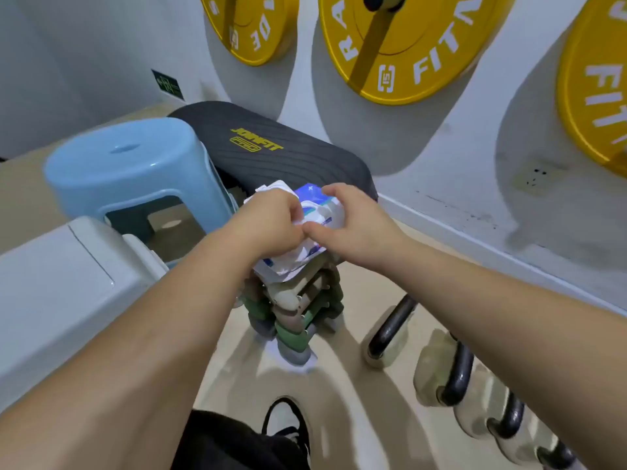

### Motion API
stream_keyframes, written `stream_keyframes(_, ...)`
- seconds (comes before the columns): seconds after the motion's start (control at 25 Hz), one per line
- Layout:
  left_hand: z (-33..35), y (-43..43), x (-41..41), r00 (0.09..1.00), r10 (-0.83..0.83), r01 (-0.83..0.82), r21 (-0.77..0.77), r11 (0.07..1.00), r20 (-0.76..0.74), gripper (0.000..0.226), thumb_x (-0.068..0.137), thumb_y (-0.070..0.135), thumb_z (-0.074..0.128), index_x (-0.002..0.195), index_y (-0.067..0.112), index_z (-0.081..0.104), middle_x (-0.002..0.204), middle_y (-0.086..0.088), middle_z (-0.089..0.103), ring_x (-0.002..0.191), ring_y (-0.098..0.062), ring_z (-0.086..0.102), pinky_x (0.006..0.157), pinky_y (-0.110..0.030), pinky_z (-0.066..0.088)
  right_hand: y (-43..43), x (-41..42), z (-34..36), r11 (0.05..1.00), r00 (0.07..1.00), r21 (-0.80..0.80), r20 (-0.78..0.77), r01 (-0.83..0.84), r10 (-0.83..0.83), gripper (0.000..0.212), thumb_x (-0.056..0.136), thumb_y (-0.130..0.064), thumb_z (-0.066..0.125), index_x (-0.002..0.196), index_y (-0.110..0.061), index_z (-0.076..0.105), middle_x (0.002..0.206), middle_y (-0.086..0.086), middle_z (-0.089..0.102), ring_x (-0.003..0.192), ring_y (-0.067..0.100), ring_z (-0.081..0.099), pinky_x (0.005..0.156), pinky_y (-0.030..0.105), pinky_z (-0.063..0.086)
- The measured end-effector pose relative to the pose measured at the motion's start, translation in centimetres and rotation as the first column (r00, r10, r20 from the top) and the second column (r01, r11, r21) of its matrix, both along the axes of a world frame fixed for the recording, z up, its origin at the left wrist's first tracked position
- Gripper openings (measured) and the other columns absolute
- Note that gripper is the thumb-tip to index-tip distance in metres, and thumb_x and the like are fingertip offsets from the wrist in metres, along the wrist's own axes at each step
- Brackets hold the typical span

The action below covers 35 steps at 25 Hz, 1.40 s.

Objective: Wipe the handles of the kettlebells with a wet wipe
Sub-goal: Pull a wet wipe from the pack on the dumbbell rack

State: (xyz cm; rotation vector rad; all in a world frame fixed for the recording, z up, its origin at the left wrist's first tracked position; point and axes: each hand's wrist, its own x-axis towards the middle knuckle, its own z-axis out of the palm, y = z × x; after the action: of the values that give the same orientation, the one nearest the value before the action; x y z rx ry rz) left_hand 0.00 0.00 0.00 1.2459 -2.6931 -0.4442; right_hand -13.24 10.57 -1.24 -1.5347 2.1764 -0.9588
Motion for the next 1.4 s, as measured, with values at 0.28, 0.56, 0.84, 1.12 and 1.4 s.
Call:
stream_keyframes(0.28,-1.7,-2.0,-0.4,0.996,0.060,-0.051,0.134,0.990,-0.069,0.006,0.090,0.025,0.068,0.093,0.021,0.071,0.096,0.000,0.068,0.094,-0.023,0.062,0.078,-0.030,0.051,-2.3,0.0,-1.2,0.967,0.997,0.257,-0.071,0.000,0.019,0.064,0.082,-0.053,0.071,0.133,-0.017,0.057,0.125,0.002,0.067,0.108,0.024,0.065,0.093,0.039,0.054)
stream_keyframes(0.56,-1.7,-2.1,-1.4,0.998,0.059,-0.061,0.087,0.994,0.035,0.017,0.092,0.022,0.060,0.090,0.008,0.069,0.086,-0.009,0.066,0.078,-0.026,0.058,0.068,-0.029,0.044,-3.6,-0.7,-1.6,0.959,0.988,0.284,-0.141,-0.018,0.061,0.077,0.073,-0.060,0.078,0.140,-0.026,0.059,0.130,-0.009,0.058,0.116,0.017,0.059,0.088,0.031,0.049)
stream_keyframes(0.84,-1.3,-1.4,-1.5,0.991,0.041,-0.049,0.061,0.997,0.129,0.017,0.096,0.023,0.052,0.084,0.011,0.055,0.081,-0.008,0.054,0.078,-0.024,0.050,0.066,-0.031,0.039,-3.9,-0.7,-1.4,0.955,0.987,0.294,-0.147,-0.022,0.068,0.078,0.068,-0.061,0.078,0.138,-0.030,0.060,0.125,-0.011,0.060,0.111,0.014,0.059,0.084,0.029,0.049)
stream_keyframes(1.12,-0.9,-1.9,-0.6,0.957,0.055,-0.042,0.052,0.998,-0.284,0.007,0.100,0.017,0.047,0.097,0.011,0.048,0.077,0.002,0.052,0.066,-0.015,0.051,0.054,-0.024,0.037,-4.3,0.4,-1.0,0.963,0.981,0.269,-0.188,-0.006,0.058,0.081,0.052,-0.081,0.073,0.118,-0.034,0.064,0.105,-0.006,0.051,0.100,0.017,0.054,0.083,0.043,0.056)
stream_keyframes(1.4,-0.8,-1.6,0.0,0.908,0.250,-0.130,0.339,0.932,-0.337,0.030,0.086,0.042,0.072,0.095,0.017,0.058,0.084,0.002,0.060,0.081,-0.019,0.061,0.077,-0.036,0.053,-3.3,-0.1,-1.9,0.980,0.995,0.197,-0.095,-0.023,0.042,0.071,0.060,-0.067,0.082,0.119,-0.032,0.065,0.108,-0.008,0.057,0.102,0.015,0.059,0.083,0.037,0.054)
